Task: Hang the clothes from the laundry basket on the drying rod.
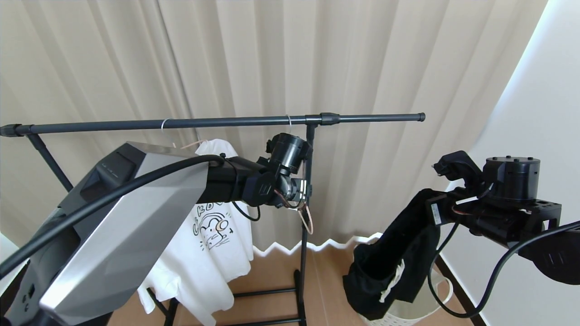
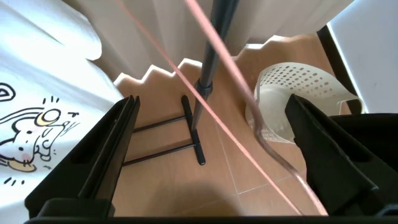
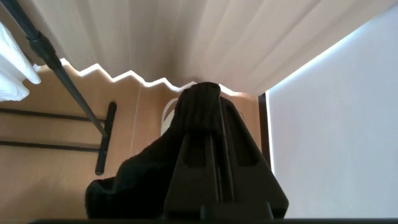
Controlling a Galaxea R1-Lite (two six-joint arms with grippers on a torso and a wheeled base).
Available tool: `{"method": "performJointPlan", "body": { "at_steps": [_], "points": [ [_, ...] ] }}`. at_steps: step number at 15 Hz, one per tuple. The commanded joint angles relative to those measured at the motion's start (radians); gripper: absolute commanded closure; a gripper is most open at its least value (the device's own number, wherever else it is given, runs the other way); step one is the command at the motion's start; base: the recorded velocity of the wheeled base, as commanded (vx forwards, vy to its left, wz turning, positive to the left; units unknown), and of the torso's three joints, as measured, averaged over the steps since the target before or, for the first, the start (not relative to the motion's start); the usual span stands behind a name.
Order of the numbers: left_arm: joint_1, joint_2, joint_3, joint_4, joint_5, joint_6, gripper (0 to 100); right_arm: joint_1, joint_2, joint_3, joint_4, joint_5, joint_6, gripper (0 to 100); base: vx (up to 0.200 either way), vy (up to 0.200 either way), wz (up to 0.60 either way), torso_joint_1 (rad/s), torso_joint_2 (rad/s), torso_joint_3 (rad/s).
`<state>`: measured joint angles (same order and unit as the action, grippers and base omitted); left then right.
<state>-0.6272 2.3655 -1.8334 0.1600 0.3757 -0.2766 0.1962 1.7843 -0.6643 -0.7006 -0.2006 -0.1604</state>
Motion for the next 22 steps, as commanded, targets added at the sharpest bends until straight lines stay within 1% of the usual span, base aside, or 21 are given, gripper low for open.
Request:
{"method": "performJointPlan", "body": {
  "at_steps": [1, 5, 7, 8, 11, 12, 16, 22],
  "points": [
    [0.004, -0.031, 0.022, 0.0, 0.0, -0.001, 0, 0.002, -0.002, 0.002, 0.0, 0.0, -0.001, 100, 0.0, 0.0, 0.0, 0.0, 0.0, 0.0],
    [0.012, 0.006, -0.017, -0.005, -0.003, 0.0, 0, 0.002, 0.0, 0.002, 0.0, 0.0, -0.001, 100, 0.0, 0.0, 0.0, 0.0, 0.0, 0.0],
    [0.021, 0.034, -0.046, -0.028, -0.006, 0.0, 0, 0.002, 0.001, 0.002, -0.003, 0.0, -0.001, 100, 0.0, 0.0, 0.0, 0.0, 0.0, 0.0],
    [0.024, 0.043, -0.047, -0.05, -0.008, 0.004, 0, 0.002, 0.003, 0.003, -0.008, 0.0, -0.001, 100, 0.0, 0.0, 0.0, 0.0, 0.0, 0.0],
    [0.026, 0.058, -0.032, -0.059, -0.009, 0.0, 0, 0.002, 0.003, 0.005, -0.01, 0.001, -0.001, 100, 0.0, 0.0, 0.0, 0.0, 0.0, 0.0],
    [0.026, 0.061, -0.024, -0.06, -0.009, -0.001, 100, 0.002, 0.003, 0.005, -0.01, 0.001, -0.001, 100, 0.0, 0.0, 0.0, 0.0, 0.0, 0.0],
    [0.044, 0.049, -0.03, -0.076, -0.008, 0.004, 100, 0.002, 0.003, 0.006, -0.01, 0.0, -0.001, 100, 0.0, 0.0, 0.0, 0.0, 0.0, 0.0],
    [0.055, -0.025, 0.025, -0.093, -0.003, 0.0, 100, 0.003, 0.001, 0.006, -0.01, 0.001, -0.001, 100, 0.0, 0.0, 0.0, 0.0, 0.0, 0.0]
  ]
}}
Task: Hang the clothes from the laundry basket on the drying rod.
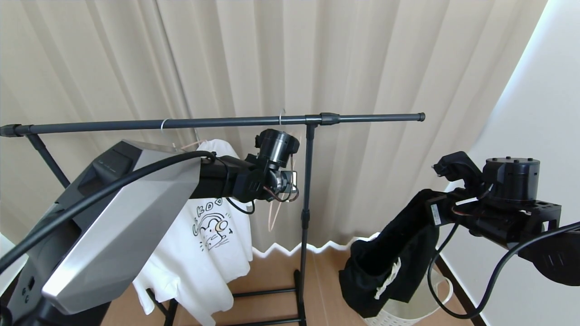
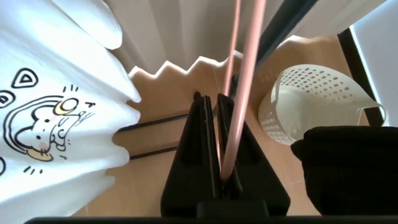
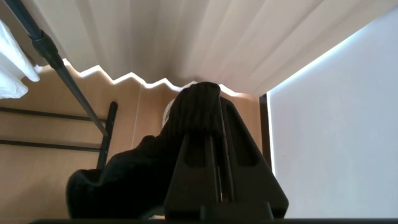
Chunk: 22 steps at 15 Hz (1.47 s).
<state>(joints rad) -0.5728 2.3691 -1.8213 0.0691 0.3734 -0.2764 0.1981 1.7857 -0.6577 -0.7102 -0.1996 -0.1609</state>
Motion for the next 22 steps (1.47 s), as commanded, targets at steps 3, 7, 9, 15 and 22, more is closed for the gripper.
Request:
{"method": "performJointPlan", "body": {
  "at_steps": [3, 7, 9, 15, 22],
  "points": [
    [0.002, -0.07, 0.051, -0.014, -0.001, 0.0, 100, 0.0, 0.001, 0.0, -0.005, -0.001, 0.0, 100, 0.0, 0.0, 0.0, 0.0, 0.0, 0.0],
    [-0.001, -0.125, 0.148, -0.084, -0.002, 0.022, 100, 0.001, 0.0, 0.0, -0.005, -0.001, 0.0, 100, 0.0, 0.0, 0.0, 0.0, 0.0, 0.0],
    [-0.001, -0.159, 0.192, -0.111, -0.002, 0.025, 100, 0.001, 0.0, 0.0, -0.005, -0.001, 0.0, 100, 0.0, 0.0, 0.0, 0.0, 0.0, 0.0],
    [-0.01, -0.315, 0.438, -0.19, -0.004, 0.097, 100, 0.003, -0.008, 0.001, -0.005, -0.001, 0.0, 100, 0.0, 0.0, 0.0, 0.0, 0.0, 0.0],
    [-0.009, -0.482, 0.721, -0.341, -0.005, 0.151, 100, 0.018, -0.011, 0.003, -0.005, -0.001, 0.0, 100, 0.0, 0.0, 0.0, 0.0, 0.0, 0.0]
  ]
}}
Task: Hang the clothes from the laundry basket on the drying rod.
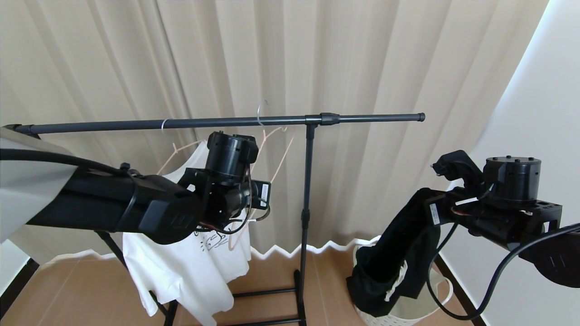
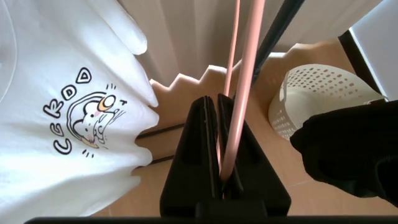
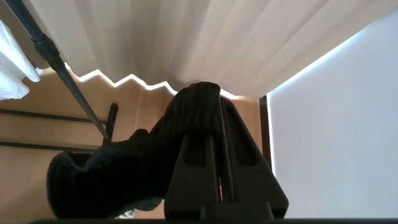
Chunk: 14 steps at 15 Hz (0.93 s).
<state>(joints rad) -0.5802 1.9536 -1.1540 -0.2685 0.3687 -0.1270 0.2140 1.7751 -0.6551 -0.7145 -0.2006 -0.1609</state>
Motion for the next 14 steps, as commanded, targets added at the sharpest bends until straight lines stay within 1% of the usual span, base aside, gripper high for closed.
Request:
{"method": "performJointPlan", "body": {
  "at_steps": [1, 2, 4, 5, 6, 7, 8, 10, 11, 12, 14],
  "points": [
    [-0.003, -0.09, 0.091, -0.003, -0.001, 0.001, 100, 0.002, 0.0, 0.0, 0.0, 0.0, 0.0, 100, 0.0, 0.0, 0.0, 0.0, 0.0, 0.0],
    [-0.003, -0.134, 0.166, -0.006, -0.002, 0.001, 100, 0.01, -0.002, 0.008, 0.0, 0.0, 0.0, 100, 0.0, 0.0, 0.0, 0.0, 0.0, 0.0],
    [-0.001, -0.226, 0.315, -0.066, -0.004, 0.006, 100, 0.054, -0.011, 0.015, 0.0, -0.016, 0.0, 100, 0.0, 0.0, 0.0, 0.0, 0.0, 0.0],
    [-0.001, -0.249, 0.356, -0.086, -0.004, 0.009, 100, 0.068, -0.019, 0.02, 0.0, -0.028, 0.0, 100, 0.0, 0.0, 0.0, 0.0, 0.0, 0.0],
    [-0.001, -0.305, 0.479, -0.153, -0.017, 0.018, 100, 0.12, -0.043, 0.035, 0.0, -0.065, 0.0, 100, 0.0, 0.0, 0.0, 0.0, 0.0, 0.0],
    [-0.001, -0.326, 0.527, -0.184, -0.028, 0.023, 100, 0.14, -0.057, 0.04, 0.003, -0.074, 0.0, 100, 0.0, 0.0, 0.0, 0.0, 0.0, 0.0],
    [0.008, -0.375, 0.636, -0.271, -0.071, 0.043, 100, 0.18, -0.077, 0.058, 0.007, -0.114, 0.0, 100, 0.0, 0.0, 0.0, 0.0, 0.0, 0.0],
    [0.034, -0.42, 0.764, -0.382, -0.169, 0.095, 100, 0.225, -0.079, 0.081, 0.009, -0.161, -0.002, 100, 0.0, 0.0, 0.0, 0.0, 0.0, 0.0],
    [0.04, -0.424, 0.794, -0.413, -0.202, 0.112, 100, 0.232, -0.079, 0.075, 0.013, -0.18, -0.002, 100, 0.0, 0.0, 0.0, 0.0, 0.0, 0.0],
    [0.051, -0.424, 0.847, -0.483, -0.261, 0.142, 100, 0.234, -0.08, 0.063, 0.018, -0.23, -0.014, 100, 0.0, 0.0, 0.0, 0.0, 0.0, 0.0],
    [0.062, -0.421, 0.907, -0.584, -0.358, 0.179, 100, 0.232, -0.08, 0.046, 0.04, -0.256, -0.088, 100, 0.0, 0.0, 0.0, 0.0, 0.0, 0.0]
  ]
}}
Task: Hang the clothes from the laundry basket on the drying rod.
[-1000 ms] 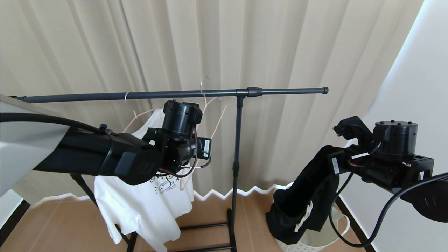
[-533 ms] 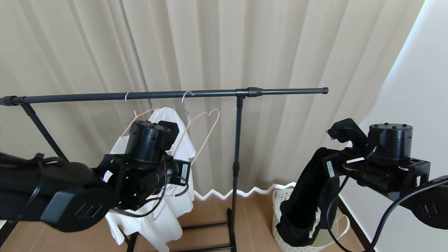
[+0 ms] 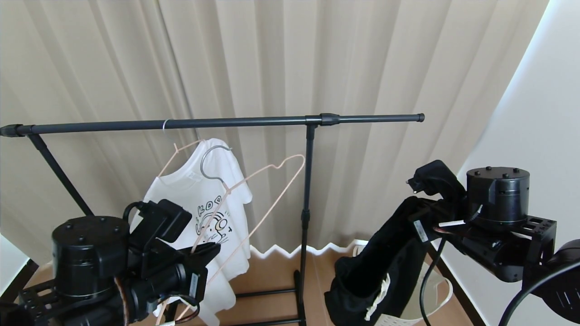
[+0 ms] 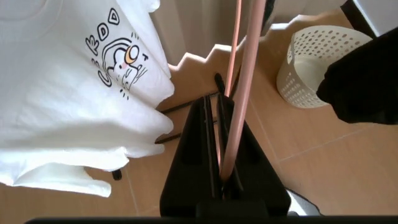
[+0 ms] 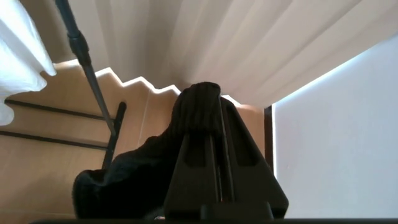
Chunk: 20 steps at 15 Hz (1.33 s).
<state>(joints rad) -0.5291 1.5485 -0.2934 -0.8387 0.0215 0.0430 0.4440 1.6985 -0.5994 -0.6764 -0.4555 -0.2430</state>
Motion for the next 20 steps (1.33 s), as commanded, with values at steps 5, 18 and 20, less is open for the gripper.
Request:
{"method": "performJointPlan", "body": {
  "at_steps": [5, 18, 20],
  "points": [
    [-0.005, 0.027, 0.171, -0.174, -0.155, 0.153, 100, 0.001, 0.001, -0.096, 0.101, -0.057, -0.07, 100, 0.0, 0.0, 0.0, 0.0, 0.0, 0.0],
    [-0.109, 0.097, 0.155, -0.223, -0.264, 0.219, 100, 0.096, 0.006, -0.327, 0.374, -0.192, -0.094, 100, 0.0, 0.0, 0.0, 0.0, 0.0, 0.0],
    [-0.112, 0.099, 0.14, -0.223, -0.262, 0.216, 100, 0.12, 0.006, -0.326, 0.374, -0.206, -0.094, 100, 0.0, 0.0, 0.0, 0.0, 0.0, 0.0]
  ]
}}
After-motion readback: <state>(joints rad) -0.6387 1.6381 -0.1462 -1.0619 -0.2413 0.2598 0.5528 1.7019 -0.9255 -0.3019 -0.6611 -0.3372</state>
